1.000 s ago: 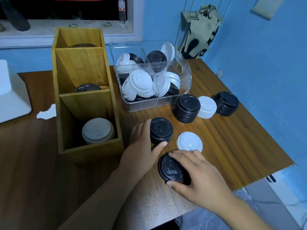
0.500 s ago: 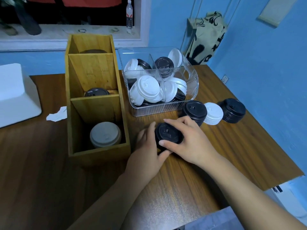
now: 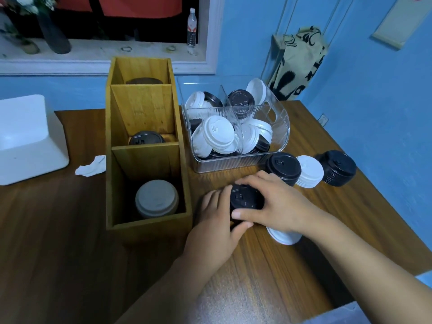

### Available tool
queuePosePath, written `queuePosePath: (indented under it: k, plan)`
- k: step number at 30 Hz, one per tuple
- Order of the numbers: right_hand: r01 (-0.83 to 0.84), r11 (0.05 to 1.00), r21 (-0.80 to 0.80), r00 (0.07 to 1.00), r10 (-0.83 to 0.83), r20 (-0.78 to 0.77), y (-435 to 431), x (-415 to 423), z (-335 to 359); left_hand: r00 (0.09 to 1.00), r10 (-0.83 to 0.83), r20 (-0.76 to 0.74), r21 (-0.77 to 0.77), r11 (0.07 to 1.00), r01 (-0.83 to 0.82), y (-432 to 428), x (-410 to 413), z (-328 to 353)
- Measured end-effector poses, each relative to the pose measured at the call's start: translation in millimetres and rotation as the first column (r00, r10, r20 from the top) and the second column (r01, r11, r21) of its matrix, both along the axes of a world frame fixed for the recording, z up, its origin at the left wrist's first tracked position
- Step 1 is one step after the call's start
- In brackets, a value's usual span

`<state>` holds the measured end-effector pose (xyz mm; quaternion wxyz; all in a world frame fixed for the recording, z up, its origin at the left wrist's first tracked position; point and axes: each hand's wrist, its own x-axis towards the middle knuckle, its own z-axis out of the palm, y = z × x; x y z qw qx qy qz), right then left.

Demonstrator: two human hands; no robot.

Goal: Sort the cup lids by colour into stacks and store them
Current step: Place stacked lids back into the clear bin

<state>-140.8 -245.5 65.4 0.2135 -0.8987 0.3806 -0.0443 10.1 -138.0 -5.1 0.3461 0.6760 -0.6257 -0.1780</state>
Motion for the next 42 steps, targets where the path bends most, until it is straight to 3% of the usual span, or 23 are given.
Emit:
queuePosePath:
  k: [2,5,8,11,16,20,29,35,39,42]
  plan:
    - [0.033,0.999,0.009,0.990,-0.034,0.138,-14,5,15,1.000,0.005,0.017,-0.006,1.000,-0.005,0,0,0]
    - [0.210,0.978,-0.015,0.907,-0.189,0.376,-46,21,44,0.999,0.012,0.030,0.011,1.000,-0.013,0,-1,2]
    - [0.297,0.954,-0.035,0.844,-0.245,0.477,-88,43,70,1.000,0.011,0.022,0.020,1.000,-0.012,0,0,1]
    - [0.350,0.926,-0.142,0.880,-0.273,0.389,-133,63,81,1.000,0.010,0.018,0.038,0.999,-0.011,0,1,1]
    - [0.322,0.933,-0.159,0.946,-0.322,0.024,-183,88,86,1.000,0.011,0.014,0.045,0.999,-0.012,0,0,3]
    - [0.328,0.932,-0.151,0.940,-0.338,-0.042,-199,102,91,1.000,0.014,0.019,0.046,0.999,-0.014,-1,1,3]
    - [0.371,0.879,0.300,0.878,-0.437,0.197,-202,84,108,1.000,0.009,0.013,0.062,0.998,-0.010,-1,1,3]
    - [0.287,0.804,0.520,0.652,-0.562,0.510,-122,37,113,1.000,0.012,0.020,0.054,0.998,-0.013,-2,1,2]
    - [0.186,0.682,0.708,0.526,-0.677,0.514,-17,0,66,0.999,0.014,0.038,0.044,0.999,-0.015,-2,1,2]
    - [0.180,0.573,0.799,0.494,-0.755,0.430,52,-27,19,1.000,0.007,0.026,0.040,0.999,-0.008,-2,1,1]
